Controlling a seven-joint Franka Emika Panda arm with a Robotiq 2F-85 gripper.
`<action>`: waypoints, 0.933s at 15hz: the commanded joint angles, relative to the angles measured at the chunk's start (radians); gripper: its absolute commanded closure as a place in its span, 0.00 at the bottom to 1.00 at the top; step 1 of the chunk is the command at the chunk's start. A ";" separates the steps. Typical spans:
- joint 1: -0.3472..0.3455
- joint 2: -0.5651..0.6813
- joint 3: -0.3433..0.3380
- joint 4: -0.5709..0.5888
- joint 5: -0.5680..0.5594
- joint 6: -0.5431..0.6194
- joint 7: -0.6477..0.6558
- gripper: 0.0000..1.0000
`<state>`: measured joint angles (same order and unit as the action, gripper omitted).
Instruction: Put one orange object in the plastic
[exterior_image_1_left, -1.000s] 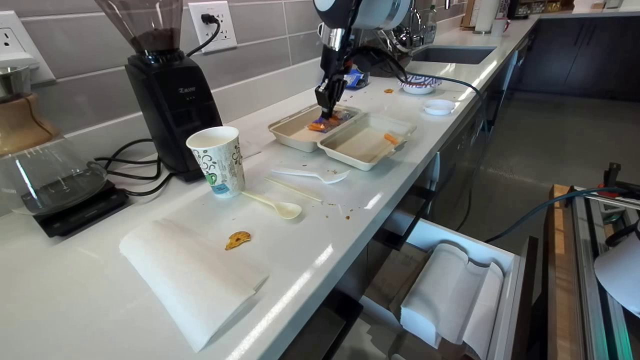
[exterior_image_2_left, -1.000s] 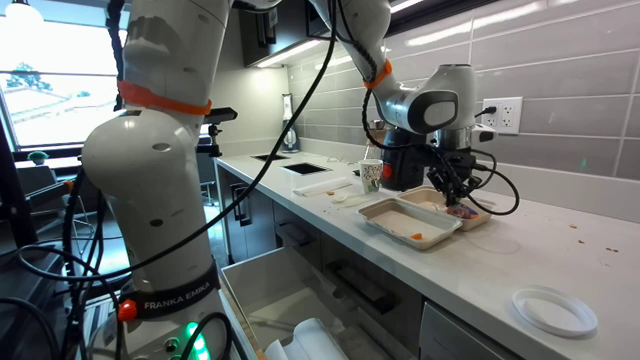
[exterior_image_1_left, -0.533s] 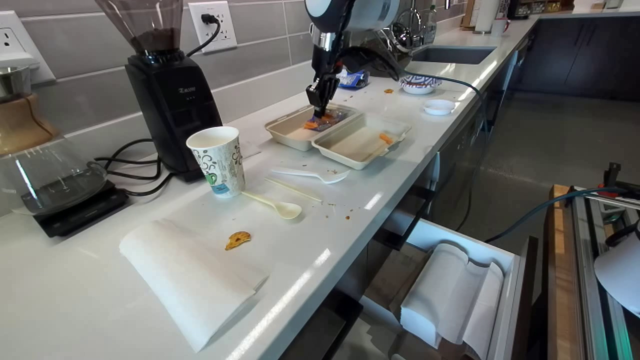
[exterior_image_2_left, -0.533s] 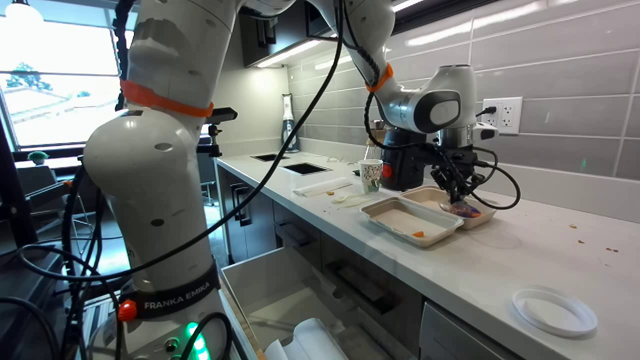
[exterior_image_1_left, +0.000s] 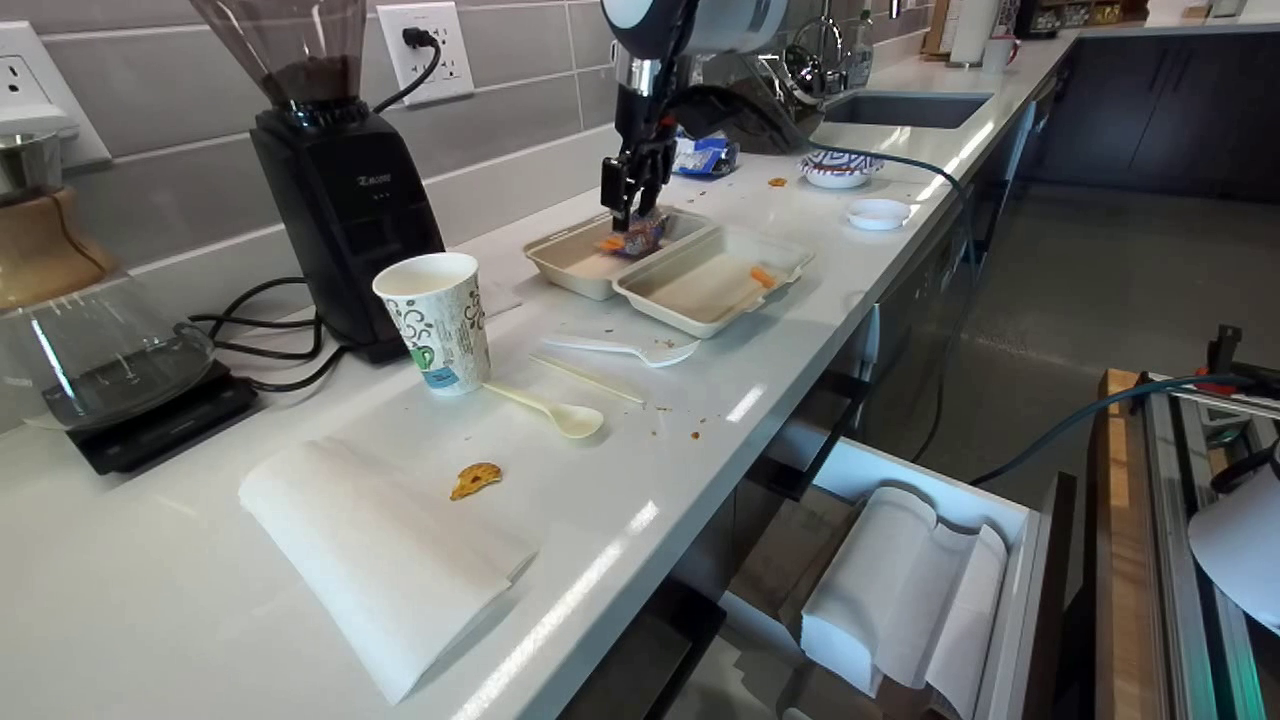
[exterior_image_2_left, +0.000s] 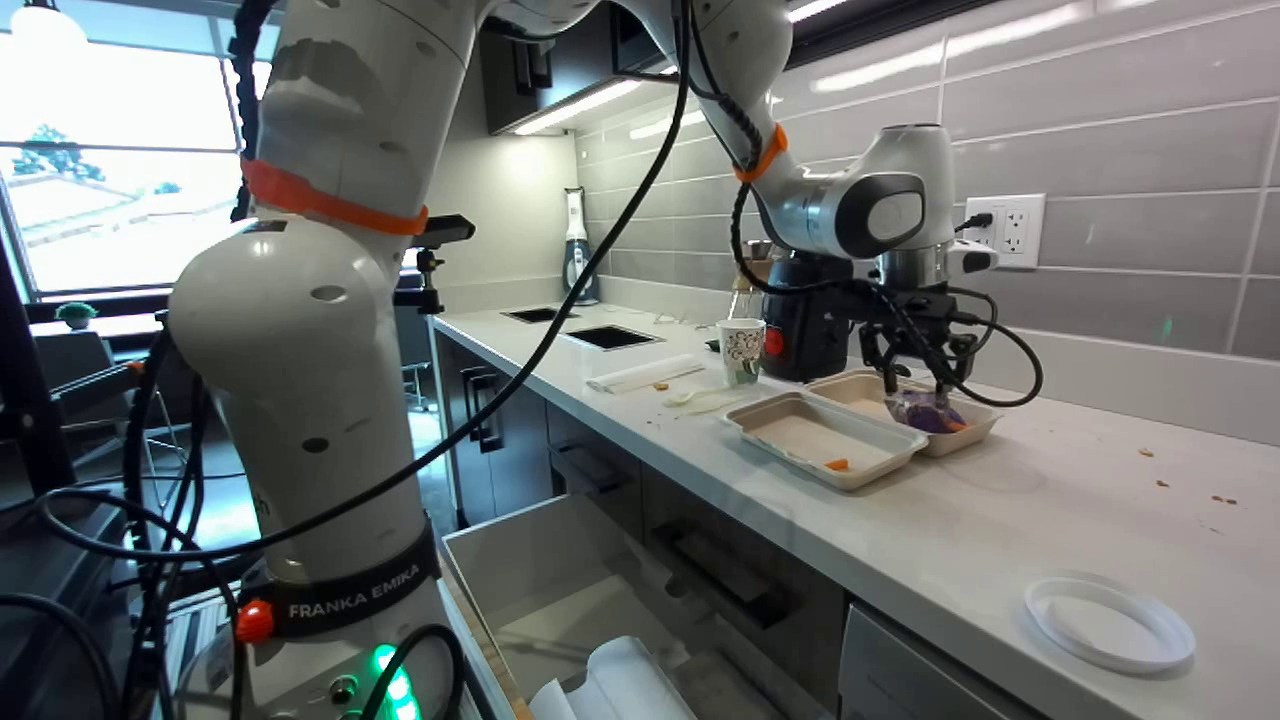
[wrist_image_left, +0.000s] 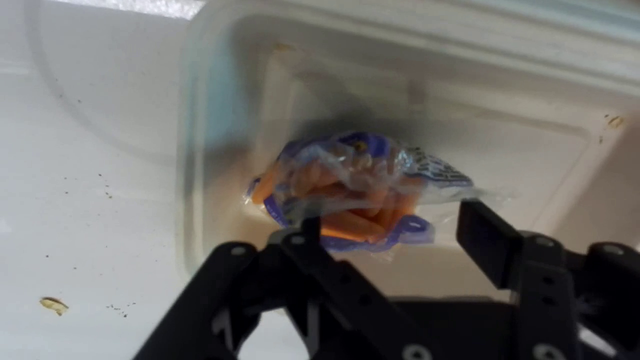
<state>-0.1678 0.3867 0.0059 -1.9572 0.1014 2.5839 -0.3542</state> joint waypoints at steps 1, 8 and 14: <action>-0.009 -0.025 0.005 -0.002 -0.001 -0.033 -0.001 0.00; -0.014 -0.041 0.005 -0.008 0.005 -0.033 -0.004 0.49; -0.018 -0.101 -0.004 -0.071 0.001 -0.020 -0.003 0.95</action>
<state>-0.1807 0.3443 0.0052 -1.9712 0.1031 2.5838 -0.3550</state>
